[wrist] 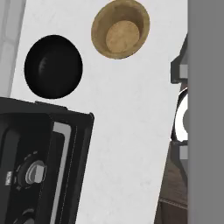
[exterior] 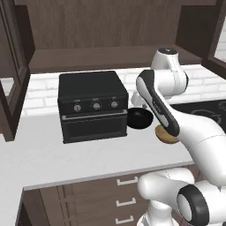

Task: Pick up the bowls on the counter and stack them on top of one another in the open cabinet. Place the smaller bowl on top of the larger bowl.

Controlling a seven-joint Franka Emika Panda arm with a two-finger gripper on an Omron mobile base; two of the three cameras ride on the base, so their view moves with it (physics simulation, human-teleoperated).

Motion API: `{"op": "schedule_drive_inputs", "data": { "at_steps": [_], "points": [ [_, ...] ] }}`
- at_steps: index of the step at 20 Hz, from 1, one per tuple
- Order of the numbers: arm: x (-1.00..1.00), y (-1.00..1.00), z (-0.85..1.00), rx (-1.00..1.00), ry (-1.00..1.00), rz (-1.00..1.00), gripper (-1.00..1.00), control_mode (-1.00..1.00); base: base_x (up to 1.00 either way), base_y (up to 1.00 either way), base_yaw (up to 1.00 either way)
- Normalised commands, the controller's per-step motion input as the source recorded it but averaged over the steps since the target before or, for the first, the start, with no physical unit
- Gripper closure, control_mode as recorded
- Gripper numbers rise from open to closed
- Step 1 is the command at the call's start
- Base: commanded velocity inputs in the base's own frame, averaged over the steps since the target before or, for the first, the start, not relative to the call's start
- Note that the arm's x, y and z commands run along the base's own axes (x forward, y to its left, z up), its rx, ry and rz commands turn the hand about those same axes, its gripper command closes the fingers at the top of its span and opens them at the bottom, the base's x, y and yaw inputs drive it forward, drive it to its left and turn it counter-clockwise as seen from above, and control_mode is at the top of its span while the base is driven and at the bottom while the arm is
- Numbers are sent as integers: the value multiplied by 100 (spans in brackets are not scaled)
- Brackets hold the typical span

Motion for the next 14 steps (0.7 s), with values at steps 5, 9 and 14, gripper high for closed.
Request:
{"op": "schedule_drive_inputs", "data": {
  "at_steps": [5,9,14],
  "points": [
    [-6,-56,-26,5,2,-17,-100,-100,0,0,0],
    [-1,-100,-57,18,4,-45,-100,-100,0,0,0],
    [0,-100,-70,24,8,-50,-100,-100,0,0,0]
  ]
}}
